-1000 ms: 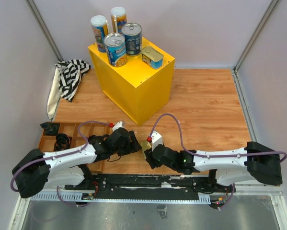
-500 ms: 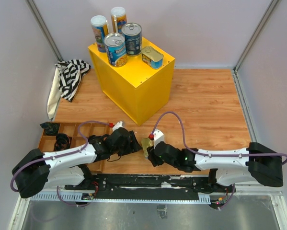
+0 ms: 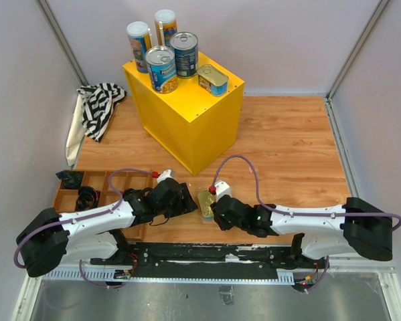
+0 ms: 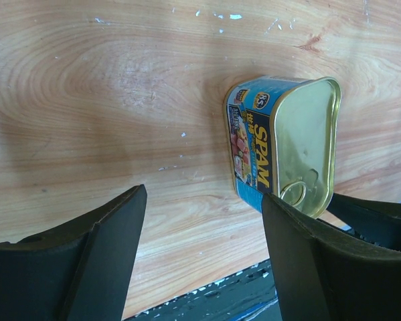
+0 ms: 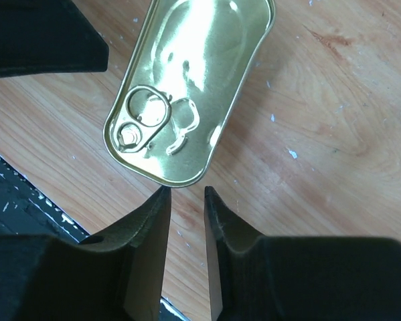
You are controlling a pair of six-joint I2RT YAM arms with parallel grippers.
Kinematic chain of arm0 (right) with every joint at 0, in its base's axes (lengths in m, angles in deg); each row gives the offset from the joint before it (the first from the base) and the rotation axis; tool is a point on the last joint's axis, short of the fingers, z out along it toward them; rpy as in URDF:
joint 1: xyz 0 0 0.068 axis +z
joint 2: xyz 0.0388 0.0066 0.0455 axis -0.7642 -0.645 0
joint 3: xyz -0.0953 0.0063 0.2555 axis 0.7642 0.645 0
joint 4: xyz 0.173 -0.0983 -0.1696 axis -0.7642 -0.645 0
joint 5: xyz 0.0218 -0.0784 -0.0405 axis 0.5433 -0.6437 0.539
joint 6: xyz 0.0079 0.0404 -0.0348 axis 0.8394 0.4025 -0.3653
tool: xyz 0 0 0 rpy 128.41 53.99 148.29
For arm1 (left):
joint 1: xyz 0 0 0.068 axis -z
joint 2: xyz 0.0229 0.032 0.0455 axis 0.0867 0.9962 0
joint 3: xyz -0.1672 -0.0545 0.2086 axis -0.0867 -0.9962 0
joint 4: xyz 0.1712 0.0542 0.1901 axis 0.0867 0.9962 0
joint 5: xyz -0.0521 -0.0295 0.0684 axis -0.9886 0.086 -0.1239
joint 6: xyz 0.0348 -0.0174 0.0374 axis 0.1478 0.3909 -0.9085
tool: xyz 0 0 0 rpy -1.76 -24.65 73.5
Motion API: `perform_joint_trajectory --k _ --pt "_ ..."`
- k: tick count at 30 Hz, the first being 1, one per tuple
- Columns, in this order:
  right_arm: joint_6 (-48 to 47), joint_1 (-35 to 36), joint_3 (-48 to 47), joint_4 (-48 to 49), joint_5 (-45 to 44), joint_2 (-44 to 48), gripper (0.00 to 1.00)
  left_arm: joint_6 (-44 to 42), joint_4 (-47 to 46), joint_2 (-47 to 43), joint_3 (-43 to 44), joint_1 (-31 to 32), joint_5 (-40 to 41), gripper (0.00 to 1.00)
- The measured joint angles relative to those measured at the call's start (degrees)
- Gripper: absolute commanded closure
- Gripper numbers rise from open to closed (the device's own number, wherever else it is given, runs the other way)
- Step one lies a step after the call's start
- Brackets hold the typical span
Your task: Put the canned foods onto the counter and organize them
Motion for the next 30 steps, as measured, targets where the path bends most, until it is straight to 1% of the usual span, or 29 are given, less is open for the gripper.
perform_joint_trajectory --k 3,9,13,18,24,30 --pt "-0.2 0.0 -0.8 -1.9 -0.3 0.5 0.74 -0.5 0.1 0.0 0.0 0.0 0.2 0.26" --pt "-0.1 -0.2 -1.5 -7.9 -2.8 7.3 0.77 -1.3 0.3 0.0 0.0 0.0 0.7 0.26" --pt "0.0 -1.7 -1.5 -9.1 -4.7 9.4 0.78 -1.5 -0.6 1.6 0.0 0.0 0.7 0.25" --pt "-1.2 -5.6 -1.5 -7.9 -4.6 5.8 0.81 -3.0 -2.0 7.1 2.6 -0.1 1.0 0.24" --pt "-3.2 -5.9 -3.8 -5.6 -0.8 -2.9 0.82 -5.9 -2.7 14.6 8.5 -0.2 1.9 0.24" --pt "-3.4 -5.9 -4.0 -4.1 2.1 -3.2 0.82 -8.3 -3.5 18.9 13.0 -0.7 2.6 0.23"
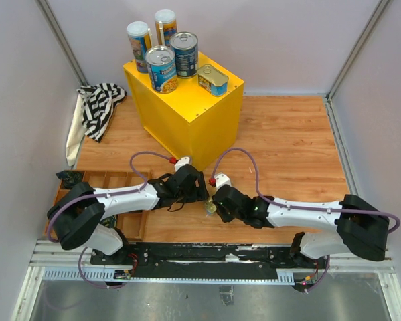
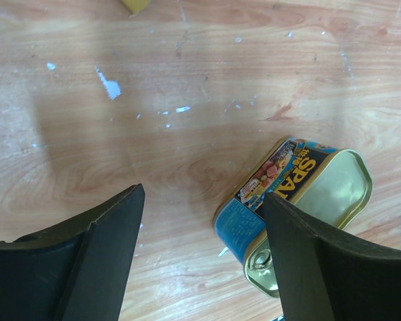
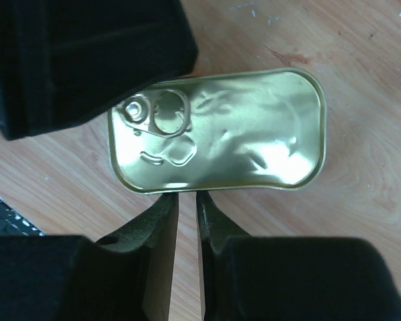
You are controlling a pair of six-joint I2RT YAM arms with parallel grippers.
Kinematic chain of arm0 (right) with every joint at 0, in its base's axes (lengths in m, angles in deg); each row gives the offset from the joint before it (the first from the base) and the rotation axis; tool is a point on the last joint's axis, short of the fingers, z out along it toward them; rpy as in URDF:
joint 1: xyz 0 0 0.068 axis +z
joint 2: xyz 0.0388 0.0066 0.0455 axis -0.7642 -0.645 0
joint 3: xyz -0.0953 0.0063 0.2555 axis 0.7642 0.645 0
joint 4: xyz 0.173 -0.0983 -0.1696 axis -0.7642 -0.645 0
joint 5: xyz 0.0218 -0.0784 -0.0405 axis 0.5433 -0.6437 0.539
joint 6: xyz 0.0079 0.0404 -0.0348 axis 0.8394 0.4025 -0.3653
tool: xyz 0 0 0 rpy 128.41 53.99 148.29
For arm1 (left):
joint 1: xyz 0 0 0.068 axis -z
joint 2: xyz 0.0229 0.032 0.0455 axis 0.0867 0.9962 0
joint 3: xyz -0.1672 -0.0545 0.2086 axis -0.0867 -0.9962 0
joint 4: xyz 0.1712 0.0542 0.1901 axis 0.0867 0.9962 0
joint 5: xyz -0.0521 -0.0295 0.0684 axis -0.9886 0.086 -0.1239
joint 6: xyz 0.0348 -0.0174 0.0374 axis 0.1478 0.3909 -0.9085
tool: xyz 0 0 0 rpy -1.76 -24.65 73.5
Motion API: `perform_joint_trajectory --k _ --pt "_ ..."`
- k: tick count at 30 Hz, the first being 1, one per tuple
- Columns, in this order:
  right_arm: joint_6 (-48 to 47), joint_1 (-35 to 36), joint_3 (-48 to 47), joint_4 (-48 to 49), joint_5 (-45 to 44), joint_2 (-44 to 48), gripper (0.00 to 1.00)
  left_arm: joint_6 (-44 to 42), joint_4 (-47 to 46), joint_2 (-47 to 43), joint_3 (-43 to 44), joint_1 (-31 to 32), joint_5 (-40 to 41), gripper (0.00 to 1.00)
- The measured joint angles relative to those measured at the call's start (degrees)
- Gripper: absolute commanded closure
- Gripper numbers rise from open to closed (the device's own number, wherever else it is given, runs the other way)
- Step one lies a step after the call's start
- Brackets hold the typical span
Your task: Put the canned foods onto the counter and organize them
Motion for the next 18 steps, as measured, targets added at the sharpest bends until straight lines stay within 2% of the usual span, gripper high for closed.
perform_joint_trajectory --k 10,13,15,18 --pt "1.4 1.3 0.4 1.0 2.0 2.9 0.8 -1.8 -3.7 1.7 0.5 -0.1 -1.4 0.22" --pt "1.4 1.3 0.4 -0.4 1.5 5.6 0.72 -1.4 -3.8 1.3 0.5 0.0 -1.3 0.2" --pt "1.4 1.3 0.4 -1.6 0.5 8.2 0.59 -0.8 -3.8 -0.1 0.1 0.0 -1.2 0.2" --pt "1.3 1.3 0.4 -4.7 -1.7 13.4 0.51 0.2 -3.6 -3.6 -0.7 0.2 -0.6 0.19"
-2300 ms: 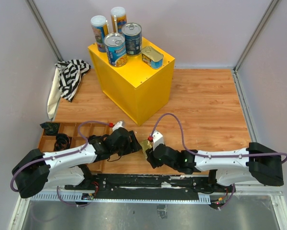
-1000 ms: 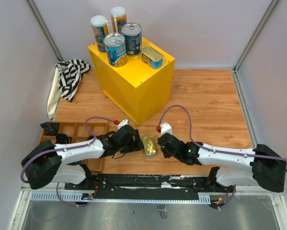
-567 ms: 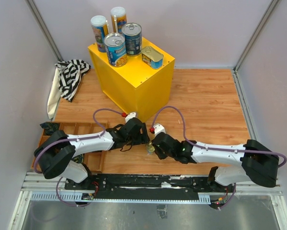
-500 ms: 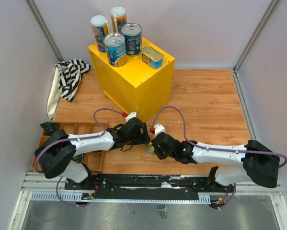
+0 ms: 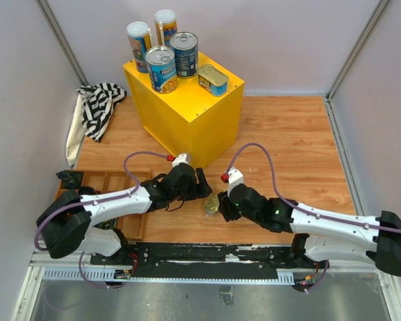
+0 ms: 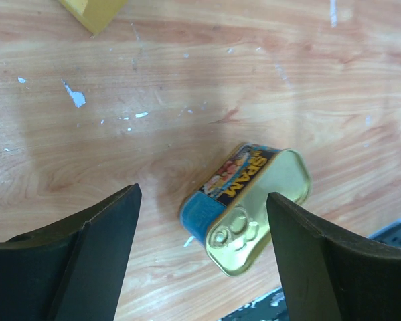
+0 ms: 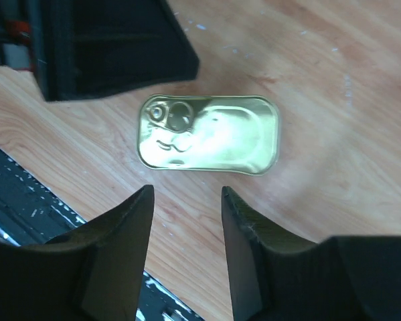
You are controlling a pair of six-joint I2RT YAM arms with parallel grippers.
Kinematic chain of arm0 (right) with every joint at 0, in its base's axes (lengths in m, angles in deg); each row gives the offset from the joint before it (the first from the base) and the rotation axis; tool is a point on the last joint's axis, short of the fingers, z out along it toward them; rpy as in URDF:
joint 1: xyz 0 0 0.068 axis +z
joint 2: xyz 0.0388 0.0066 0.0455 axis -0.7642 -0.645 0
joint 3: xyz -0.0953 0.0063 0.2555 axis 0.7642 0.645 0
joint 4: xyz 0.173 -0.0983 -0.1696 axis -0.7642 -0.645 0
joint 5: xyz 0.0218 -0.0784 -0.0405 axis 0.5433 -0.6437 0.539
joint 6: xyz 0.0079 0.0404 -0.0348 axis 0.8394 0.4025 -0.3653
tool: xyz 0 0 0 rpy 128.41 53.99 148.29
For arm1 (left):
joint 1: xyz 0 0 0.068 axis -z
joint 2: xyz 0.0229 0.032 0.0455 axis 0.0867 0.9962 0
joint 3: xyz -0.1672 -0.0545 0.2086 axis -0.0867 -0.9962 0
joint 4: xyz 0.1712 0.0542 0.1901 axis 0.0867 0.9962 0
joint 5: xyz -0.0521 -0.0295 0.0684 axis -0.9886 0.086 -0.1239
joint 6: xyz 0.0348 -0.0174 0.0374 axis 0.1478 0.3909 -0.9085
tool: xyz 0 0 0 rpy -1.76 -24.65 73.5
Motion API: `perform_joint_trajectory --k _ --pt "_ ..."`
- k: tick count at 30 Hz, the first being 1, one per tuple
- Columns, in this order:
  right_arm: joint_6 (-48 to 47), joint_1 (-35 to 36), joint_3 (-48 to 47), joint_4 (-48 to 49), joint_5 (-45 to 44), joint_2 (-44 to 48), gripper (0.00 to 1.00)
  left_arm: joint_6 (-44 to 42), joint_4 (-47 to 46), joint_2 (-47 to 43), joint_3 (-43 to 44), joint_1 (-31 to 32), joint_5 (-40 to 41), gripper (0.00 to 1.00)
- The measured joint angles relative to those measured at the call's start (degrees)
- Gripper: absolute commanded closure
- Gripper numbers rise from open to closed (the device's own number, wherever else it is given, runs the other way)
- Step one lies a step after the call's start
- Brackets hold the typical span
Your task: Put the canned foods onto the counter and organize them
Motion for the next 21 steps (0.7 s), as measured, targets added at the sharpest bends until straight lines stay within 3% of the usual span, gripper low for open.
perform_joint_trajectory --k 2,9,21 --pt "-0.4 0.0 0.0 -2.2 -1.9 3.1 0.47 0.8 0.0 -2.7 -0.5 0.2 0.7 0.19" --pt "-2.2 -3.8 0.0 -5.8 -5.0 7.1 0.47 3.4 1.4 -10.4 -2.5 1.4 3.3 0.19" --pt "-6.8 -16.8 -6.8 -2.7 2.4 -7.3 0.51 10.5 6.0 -23.6 -11.8 12.3 8.4 0.27"
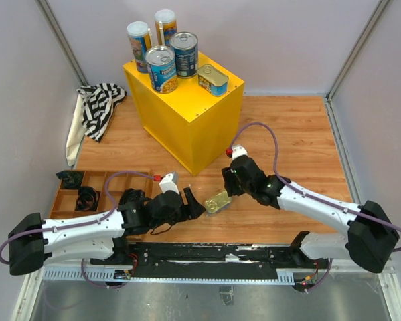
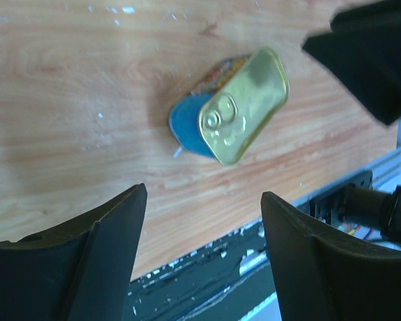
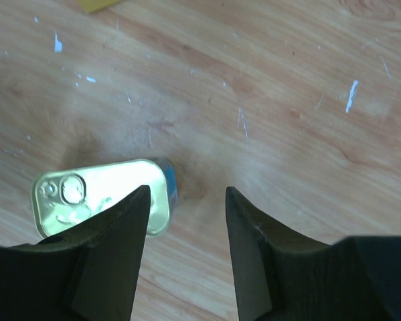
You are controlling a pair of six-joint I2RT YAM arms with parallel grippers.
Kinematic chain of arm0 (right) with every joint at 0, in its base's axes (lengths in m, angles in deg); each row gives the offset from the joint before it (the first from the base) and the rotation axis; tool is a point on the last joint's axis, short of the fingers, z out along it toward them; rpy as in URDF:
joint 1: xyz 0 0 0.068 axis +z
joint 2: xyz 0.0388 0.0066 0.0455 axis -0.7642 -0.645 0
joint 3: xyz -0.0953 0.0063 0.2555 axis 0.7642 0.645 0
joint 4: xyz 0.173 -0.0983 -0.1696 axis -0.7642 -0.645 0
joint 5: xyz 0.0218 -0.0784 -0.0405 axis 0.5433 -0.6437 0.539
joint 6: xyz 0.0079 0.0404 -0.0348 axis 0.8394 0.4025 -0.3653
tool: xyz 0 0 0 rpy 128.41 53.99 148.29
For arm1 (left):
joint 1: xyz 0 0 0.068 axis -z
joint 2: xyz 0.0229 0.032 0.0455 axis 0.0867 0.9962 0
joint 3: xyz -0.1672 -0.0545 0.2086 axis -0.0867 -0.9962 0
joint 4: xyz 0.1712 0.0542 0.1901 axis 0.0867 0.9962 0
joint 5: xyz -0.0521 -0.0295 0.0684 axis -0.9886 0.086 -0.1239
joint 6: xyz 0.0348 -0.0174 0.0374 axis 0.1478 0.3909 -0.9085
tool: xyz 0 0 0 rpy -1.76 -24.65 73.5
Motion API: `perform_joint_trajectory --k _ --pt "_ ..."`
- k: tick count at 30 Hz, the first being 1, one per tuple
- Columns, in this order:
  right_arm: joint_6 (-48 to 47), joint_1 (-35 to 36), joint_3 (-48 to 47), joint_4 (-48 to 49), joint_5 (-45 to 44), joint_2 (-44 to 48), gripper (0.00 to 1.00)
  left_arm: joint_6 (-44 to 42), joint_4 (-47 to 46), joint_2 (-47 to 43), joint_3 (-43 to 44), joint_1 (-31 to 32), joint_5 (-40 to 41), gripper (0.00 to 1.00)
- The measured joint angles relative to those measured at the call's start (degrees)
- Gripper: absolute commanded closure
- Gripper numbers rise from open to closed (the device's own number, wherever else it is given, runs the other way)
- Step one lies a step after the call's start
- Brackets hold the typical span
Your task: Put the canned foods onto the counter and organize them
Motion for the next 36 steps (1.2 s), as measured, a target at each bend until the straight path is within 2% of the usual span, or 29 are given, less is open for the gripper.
perform_joint_trajectory --k 6,14,22,27,36 --pt "-0.9 -2.1 -5.6 2.0 3.7 -6.6 0.53 1.0 -1.1 0.6 -0.5 6.8 2.8 0.31" --pt "-0.9 -2.1 -8.0 2.1 7.8 -12.9 0.54 -0.5 -0.9 12.6 4.1 11.0 4.3 0.3" --pt "-0.9 -2.1 -8.0 2.1 9.3 -14.6 0.56 -0.3 0.9 22.8 8.3 11.4 7.0 0.25" --pt "-0.9 -2.1 -7.9 2.1 9.8 -14.9 0.56 -0.6 3.0 29.8 14.4 11.4 9.0 0.23" --pt "0.9 -2.1 -4.6 3.1 10.8 -14.6 0.58 -0.6 4.0 31.3 14.7 8.5 11.8 0.23"
